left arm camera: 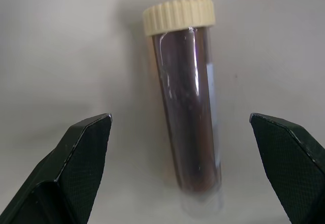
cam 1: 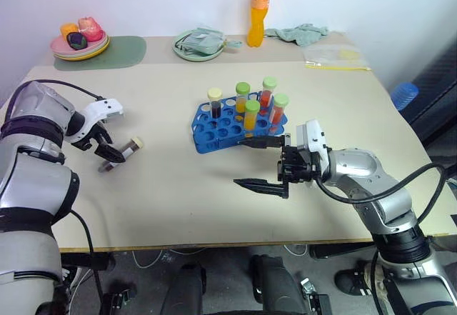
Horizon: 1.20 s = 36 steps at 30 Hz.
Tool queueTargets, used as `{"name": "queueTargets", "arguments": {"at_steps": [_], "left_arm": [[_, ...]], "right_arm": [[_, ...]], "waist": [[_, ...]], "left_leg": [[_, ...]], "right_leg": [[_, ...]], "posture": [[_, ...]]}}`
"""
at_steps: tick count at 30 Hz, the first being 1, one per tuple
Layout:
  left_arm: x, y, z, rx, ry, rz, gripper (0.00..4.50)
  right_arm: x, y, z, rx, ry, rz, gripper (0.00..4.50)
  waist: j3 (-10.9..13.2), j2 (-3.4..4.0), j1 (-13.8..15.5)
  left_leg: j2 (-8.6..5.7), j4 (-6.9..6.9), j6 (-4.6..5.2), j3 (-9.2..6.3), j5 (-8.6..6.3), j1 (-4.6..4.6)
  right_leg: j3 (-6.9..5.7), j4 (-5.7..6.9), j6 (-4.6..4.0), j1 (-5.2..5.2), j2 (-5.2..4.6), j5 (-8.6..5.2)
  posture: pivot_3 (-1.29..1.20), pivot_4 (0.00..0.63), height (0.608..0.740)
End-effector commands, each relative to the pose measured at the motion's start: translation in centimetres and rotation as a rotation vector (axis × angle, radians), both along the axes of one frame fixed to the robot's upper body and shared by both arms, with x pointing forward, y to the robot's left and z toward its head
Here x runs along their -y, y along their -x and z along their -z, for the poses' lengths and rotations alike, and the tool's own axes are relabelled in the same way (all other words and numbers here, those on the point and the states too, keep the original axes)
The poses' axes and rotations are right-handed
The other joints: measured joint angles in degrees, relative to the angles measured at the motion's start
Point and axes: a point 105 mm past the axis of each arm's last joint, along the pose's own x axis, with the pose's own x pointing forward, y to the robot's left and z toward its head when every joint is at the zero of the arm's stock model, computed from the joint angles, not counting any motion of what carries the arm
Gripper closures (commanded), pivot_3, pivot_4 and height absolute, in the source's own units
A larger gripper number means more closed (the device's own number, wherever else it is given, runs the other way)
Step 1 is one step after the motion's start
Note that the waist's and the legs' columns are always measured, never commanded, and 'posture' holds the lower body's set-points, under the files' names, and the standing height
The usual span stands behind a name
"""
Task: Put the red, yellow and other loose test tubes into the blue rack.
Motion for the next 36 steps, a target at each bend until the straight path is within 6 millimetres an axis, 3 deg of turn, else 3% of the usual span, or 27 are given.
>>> {"name": "queueTargets", "arguments": {"at_steps": [1,5,7,10,13,17,19,22,26,29,33,36], "left_arm": [[-0.8,0.3,0.5,-0.005,-0.022,-0.036,0.82],[-0.9,0.6,0.9,-0.03,0.013,-0.071,2.98],[-1.3,0.8,1.1,-0.025,0.009,-0.085,3.7],[-1.8,0.6,0.9,0.027,0.016,-0.092,3.7],[-1.4,-0.7,-0.9,0.188,0.093,-0.059,3.7],[-0.1,-3.0,-5.7,0.551,0.296,-0.069,3.7],[0.7,-3.0,-7.7,0.7,0.382,-0.034,3.7],[4.5,-1.0,-12.4,1.084,0.697,0.069,3.7],[7.9,1.2,-12.6,1.268,0.885,0.054,3.7],[11.9,1.3,-10.3,1.391,0.87,0.121,3.7],[15.8,0.3,-7.3,1.411,0.936,0.088,3.7],[19.0,-0.1,-4.9,1.293,0.976,0.123,3.7]], "right_arm": [[-0.4,0.3,-1.3,0.067,-0.025,-0.005,0.0],[-0.4,0.1,-1.4,0.074,-0.025,0.001,0.0],[-0.5,0.0,-1.4,0.079,-0.026,0.004,0.0],[-0.6,0.0,-1.3,0.079,-0.023,-0.002,0.0],[-0.5,0.0,-1.3,0.082,-0.026,0.004,0.0],[-0.1,0.0,-1.2,0.083,-0.029,0.026,0.0],[0.2,0.0,-1.2,0.08,-0.03,0.037,0.0],[0.8,-0.3,-1.2,0.075,-0.035,0.071,0.0],[1.1,-0.6,-1.4,0.073,-0.039,0.089,0.0],[1.9,-1.1,-1.5,0.076,-0.016,0.116,0.0],[2.7,-1.3,-1.8,0.079,0.007,0.141,0.0],[2.8,-1.2,-2.1,0.084,0.001,0.158,0.0]], "waist": [[0.0,0.0,-0.1],[0.0,0.0,-0.1],[0.0,0.0,0.0],[0.0,0.0,0.0],[0.0,0.0,-0.1],[0.0,-0.02,0.2],[0.0,-0.04,0.2],[0.0,-0.02,0.2],[0.0,-0.04,0.6],[-0.1,0.0,1.4],[-0.1,-0.01,1.9],[-0.1,0.0,1.7]], "left_leg": [[0.0,0.0,0.0,0.0,0.0,0.0],[0.0,-0.01,0.0,0.0,0.0,0.02],[0.0,0.0,0.0,0.0,0.0,0.02],[0.0,0.01,0.0,0.0,0.0,0.03],[0.0,0.01,0.0,-0.01,0.0,0.05],[0.0,0.06,0.0,-0.04,0.0,0.06],[-0.03,0.08,-0.01,-0.03,0.0,0.05],[-0.04,0.04,-0.02,0.01,0.0,0.11],[-0.08,0.15,-0.08,-0.03,0.03,0.14],[-0.09,0.19,-0.13,-0.02,0.07,0.25],[-0.12,0.27,-0.15,-0.02,0.08,0.36],[-0.13,0.24,-0.15,-0.03,0.08,0.33]], "right_leg": [[0.0,0.01,0.0,0.0,0.0,0.0],[0.0,0.03,-0.01,0.0,0.01,0.01],[0.0,0.03,-0.01,0.0,0.0,0.01],[0.0,0.04,-0.01,0.01,0.0,0.01],[0.0,0.1,-0.01,0.01,0.0,0.01],[0.0,0.18,-0.04,0.01,-0.01,0.02],[0.0,0.2,-0.14,0.01,-0.07,0.09],[0.03,0.28,-0.16,0.01,-0.18,0.1],[0.03,0.44,-0.18,0.02,-0.19,0.11],[0.04,0.49,-0.2,0.11,-0.16,0.12],[0.03,0.33,-0.21,0.39,-0.14,0.12],[0.03,0.16,-0.2,0.44,-0.13,0.13]], "posture": [[0.0,0.15,0.74],[0.0,0.15,0.74],[0.0,0.15,0.74],[0.0,0.15,0.74],[0.0,0.15,0.74],[0.0,0.15,0.74],[0.0,0.15,0.74],[0.0,0.15,0.74],[0.0,0.15,0.74],[0.0,0.15,0.74],[0.0,0.15,0.74],[0.0,0.15,0.74]]}}
